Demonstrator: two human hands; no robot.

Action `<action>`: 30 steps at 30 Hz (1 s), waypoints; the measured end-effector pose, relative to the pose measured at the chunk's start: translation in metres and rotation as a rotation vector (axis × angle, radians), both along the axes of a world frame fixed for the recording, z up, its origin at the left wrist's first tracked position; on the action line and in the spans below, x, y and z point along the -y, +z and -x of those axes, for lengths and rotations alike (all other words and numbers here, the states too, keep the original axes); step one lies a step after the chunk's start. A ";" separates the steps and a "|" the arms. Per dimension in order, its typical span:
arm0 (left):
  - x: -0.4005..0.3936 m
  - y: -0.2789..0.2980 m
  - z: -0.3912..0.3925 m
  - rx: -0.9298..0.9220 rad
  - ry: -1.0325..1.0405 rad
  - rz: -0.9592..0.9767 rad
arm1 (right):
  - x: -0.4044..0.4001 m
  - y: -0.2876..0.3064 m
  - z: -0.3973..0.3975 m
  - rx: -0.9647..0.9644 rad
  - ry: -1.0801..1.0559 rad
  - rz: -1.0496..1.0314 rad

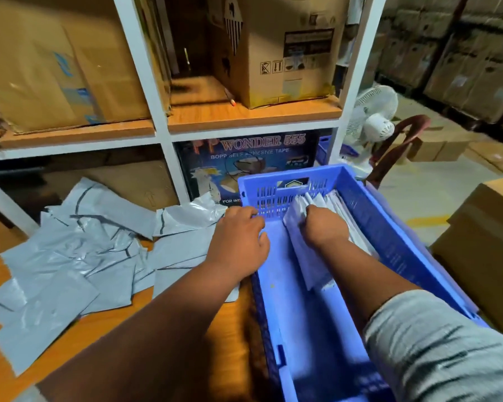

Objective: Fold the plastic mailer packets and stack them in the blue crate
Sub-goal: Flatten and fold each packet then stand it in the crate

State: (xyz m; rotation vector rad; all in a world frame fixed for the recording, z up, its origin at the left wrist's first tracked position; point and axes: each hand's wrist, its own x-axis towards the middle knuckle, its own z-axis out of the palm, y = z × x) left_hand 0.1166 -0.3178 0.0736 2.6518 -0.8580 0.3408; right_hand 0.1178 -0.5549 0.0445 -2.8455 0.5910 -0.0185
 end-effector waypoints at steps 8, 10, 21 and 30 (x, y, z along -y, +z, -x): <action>-0.007 0.003 0.003 -0.059 -0.040 0.102 | -0.001 0.004 -0.003 0.096 0.002 0.017; -0.013 0.004 0.001 -0.094 -0.050 0.153 | -0.007 0.023 -0.008 0.154 0.016 0.040; -0.092 0.040 -0.013 -0.025 0.031 0.254 | -0.138 0.125 -0.020 0.375 0.207 0.073; -0.226 0.009 -0.017 -0.116 0.218 0.214 | -0.260 0.083 -0.014 0.097 0.452 0.085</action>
